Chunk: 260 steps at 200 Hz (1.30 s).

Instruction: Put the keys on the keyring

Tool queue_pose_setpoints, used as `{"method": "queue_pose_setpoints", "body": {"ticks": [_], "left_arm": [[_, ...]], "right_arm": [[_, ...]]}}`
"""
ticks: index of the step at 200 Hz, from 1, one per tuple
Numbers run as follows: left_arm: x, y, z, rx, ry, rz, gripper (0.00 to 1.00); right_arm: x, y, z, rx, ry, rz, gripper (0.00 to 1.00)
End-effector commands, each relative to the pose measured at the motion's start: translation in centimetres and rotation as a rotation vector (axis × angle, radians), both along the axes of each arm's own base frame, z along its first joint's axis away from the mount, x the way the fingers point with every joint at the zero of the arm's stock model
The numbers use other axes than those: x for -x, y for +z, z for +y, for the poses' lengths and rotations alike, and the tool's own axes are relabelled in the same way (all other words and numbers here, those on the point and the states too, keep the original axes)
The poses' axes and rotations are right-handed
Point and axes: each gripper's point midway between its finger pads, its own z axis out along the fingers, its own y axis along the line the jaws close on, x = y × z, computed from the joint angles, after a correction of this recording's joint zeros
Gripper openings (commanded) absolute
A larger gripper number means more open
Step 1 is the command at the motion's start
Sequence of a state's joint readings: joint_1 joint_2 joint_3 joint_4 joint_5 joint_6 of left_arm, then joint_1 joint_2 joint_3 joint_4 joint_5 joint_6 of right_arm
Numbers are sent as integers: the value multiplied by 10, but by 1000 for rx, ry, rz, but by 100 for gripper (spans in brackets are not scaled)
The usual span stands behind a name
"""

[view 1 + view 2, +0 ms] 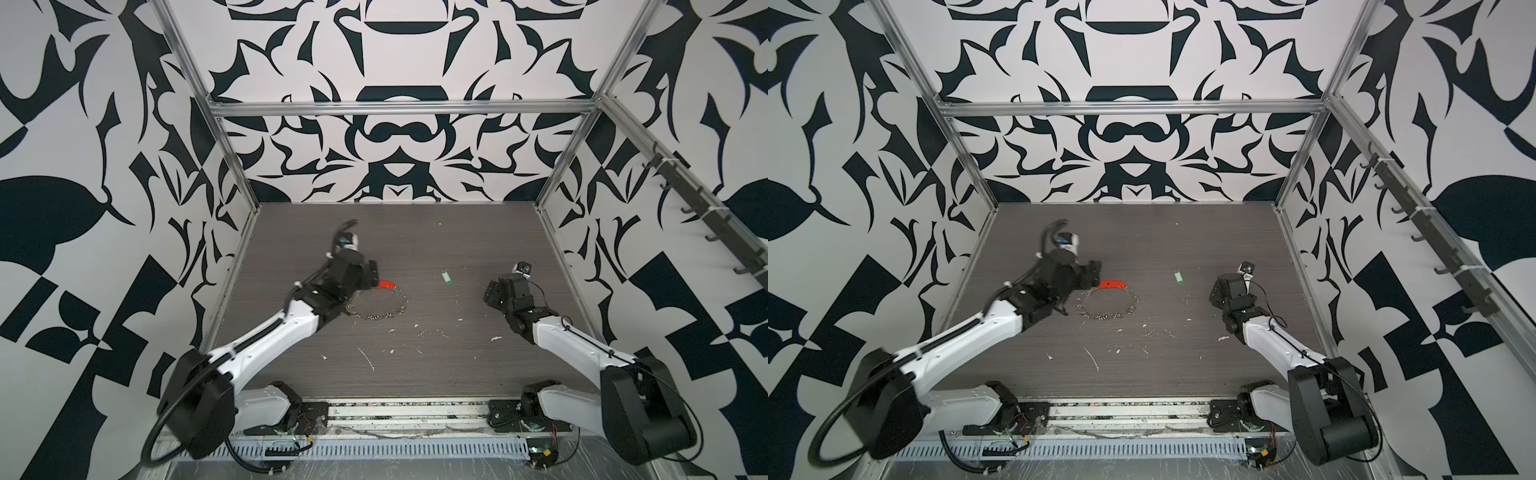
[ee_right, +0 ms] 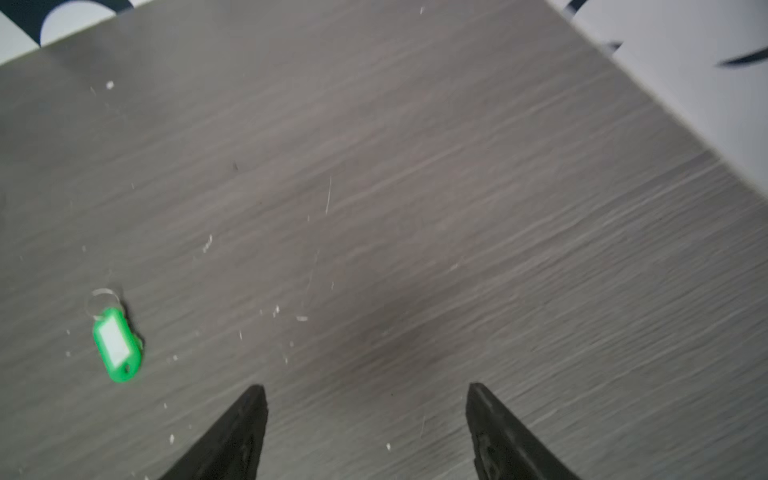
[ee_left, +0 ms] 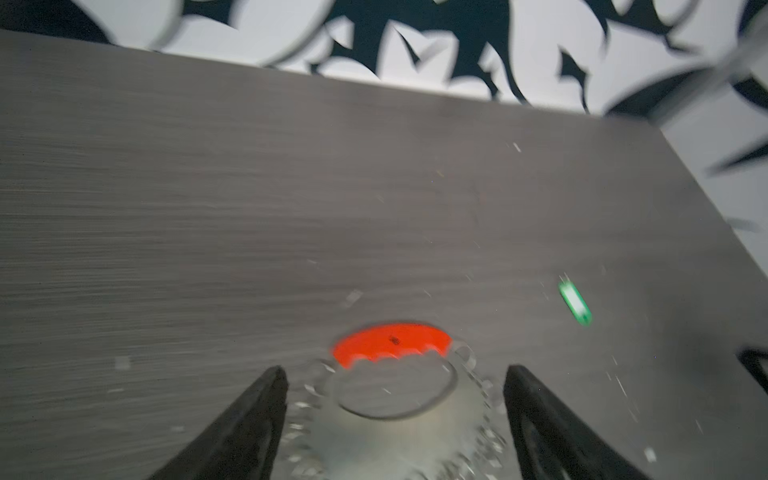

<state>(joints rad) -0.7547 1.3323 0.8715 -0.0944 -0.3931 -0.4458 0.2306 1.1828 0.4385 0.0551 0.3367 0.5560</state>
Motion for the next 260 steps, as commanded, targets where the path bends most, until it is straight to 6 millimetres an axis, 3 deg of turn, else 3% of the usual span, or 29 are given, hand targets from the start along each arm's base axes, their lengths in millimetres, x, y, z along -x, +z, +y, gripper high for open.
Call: {"method": "queue_pose_setpoints", "body": {"ticks": [1,35,76,94,154,179,260], "left_arm": [[8,-21,-43,-197,-96,0,75],[6,-49,-91,-358,-197,43,64],[16,-72,-119,-423,-281,107,53],[22,-84,-120,-438,-296,154,49],[51,-117,-121,-402,-404,310,49],[49,-130,-112,-395,-397,359,47],[31,-143,-99,-514,-345,338,45]], "right_arm": [[-11,16,20,-68,53,-126,78],[-11,34,22,-77,66,-183,77],[-10,33,24,-100,66,-184,73],[-11,33,25,-102,66,-174,73],[-12,31,25,-107,63,-160,73],[-11,31,25,-106,64,-156,73],[-12,31,25,-105,63,-158,73]]}}
